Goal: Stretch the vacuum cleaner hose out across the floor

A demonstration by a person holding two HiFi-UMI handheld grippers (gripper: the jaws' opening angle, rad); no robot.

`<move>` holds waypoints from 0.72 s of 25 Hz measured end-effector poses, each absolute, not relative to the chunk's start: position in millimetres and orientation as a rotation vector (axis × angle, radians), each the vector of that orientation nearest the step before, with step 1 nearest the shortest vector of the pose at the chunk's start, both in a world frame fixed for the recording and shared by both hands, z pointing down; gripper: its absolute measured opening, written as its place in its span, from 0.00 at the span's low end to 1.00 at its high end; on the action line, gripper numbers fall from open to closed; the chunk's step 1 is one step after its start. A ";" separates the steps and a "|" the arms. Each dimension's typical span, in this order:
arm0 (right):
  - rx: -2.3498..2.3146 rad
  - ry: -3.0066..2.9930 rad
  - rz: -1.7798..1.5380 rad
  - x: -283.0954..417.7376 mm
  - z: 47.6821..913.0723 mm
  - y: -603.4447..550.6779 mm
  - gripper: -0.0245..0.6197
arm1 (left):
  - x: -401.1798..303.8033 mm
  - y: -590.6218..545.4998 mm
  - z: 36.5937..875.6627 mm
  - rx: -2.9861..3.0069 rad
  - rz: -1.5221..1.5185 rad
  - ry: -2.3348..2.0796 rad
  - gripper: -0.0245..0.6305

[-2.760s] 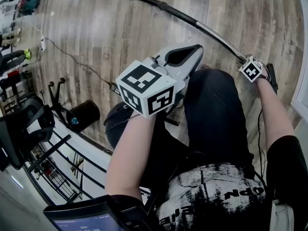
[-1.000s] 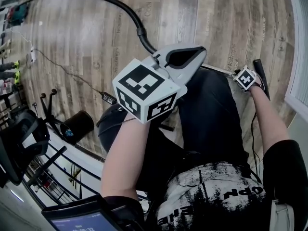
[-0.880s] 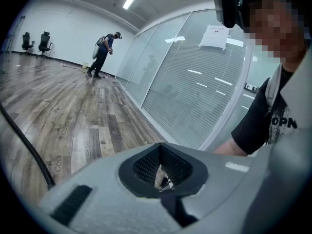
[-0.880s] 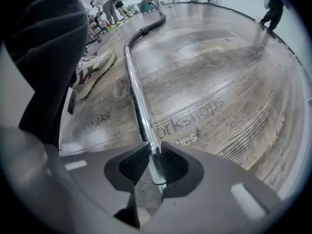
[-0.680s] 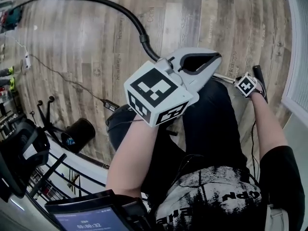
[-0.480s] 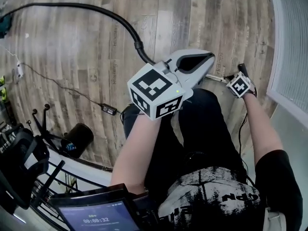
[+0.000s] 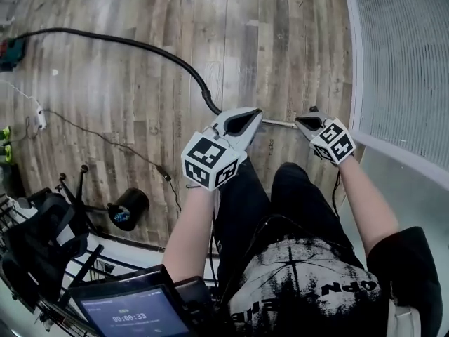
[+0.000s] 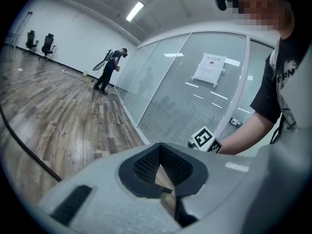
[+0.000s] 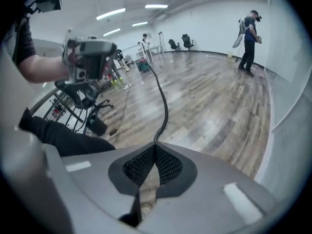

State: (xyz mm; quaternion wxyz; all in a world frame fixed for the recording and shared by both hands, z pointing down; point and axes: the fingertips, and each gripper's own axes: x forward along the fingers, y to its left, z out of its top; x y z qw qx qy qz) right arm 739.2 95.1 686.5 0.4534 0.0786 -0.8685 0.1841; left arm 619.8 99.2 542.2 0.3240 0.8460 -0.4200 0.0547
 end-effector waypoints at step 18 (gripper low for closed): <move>0.342 -2.752 0.413 604.5 373.6 46.1 0.05 | 512.4 88.7 345.6 2.313 0.188 -1.352 0.04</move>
